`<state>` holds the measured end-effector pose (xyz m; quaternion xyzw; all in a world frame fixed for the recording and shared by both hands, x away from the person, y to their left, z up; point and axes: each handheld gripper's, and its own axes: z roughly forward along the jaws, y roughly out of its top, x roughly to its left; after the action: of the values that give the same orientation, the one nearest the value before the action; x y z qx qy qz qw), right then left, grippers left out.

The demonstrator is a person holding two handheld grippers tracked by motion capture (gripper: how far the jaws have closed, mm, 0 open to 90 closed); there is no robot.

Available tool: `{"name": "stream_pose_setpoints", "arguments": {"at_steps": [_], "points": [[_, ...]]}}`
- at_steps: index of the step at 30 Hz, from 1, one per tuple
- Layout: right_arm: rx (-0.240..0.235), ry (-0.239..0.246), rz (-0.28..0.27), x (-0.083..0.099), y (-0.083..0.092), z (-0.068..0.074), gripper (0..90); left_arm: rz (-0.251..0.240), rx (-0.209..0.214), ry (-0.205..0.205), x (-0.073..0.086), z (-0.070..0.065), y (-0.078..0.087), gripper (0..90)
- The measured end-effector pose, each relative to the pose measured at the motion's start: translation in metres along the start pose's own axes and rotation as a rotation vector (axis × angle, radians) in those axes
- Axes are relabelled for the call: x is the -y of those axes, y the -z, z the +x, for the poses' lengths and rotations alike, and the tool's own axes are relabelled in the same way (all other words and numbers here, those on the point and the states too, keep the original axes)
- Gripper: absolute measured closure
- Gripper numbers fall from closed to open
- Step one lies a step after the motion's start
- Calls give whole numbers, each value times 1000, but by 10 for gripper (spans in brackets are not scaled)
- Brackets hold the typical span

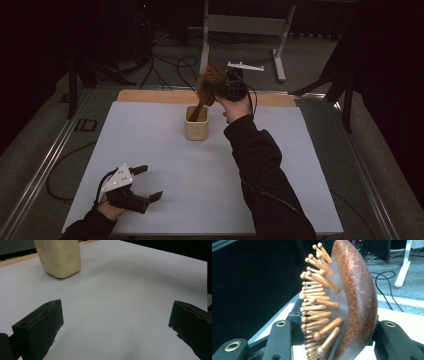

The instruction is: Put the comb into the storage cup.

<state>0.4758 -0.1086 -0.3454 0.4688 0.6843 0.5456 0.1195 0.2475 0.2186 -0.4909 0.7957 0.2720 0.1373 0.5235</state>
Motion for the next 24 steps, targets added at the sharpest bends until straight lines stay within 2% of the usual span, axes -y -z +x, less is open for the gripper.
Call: {"name": "stream_pose_setpoints", "arguments": {"at_steps": [16,24], "points": [[-3,-14,43,21,-17,-7,514,-4,5,-3,0,0,0,0],[-15,-48,63,29,-23,-12,513,-4,7,0,1,1,0,0]]}}
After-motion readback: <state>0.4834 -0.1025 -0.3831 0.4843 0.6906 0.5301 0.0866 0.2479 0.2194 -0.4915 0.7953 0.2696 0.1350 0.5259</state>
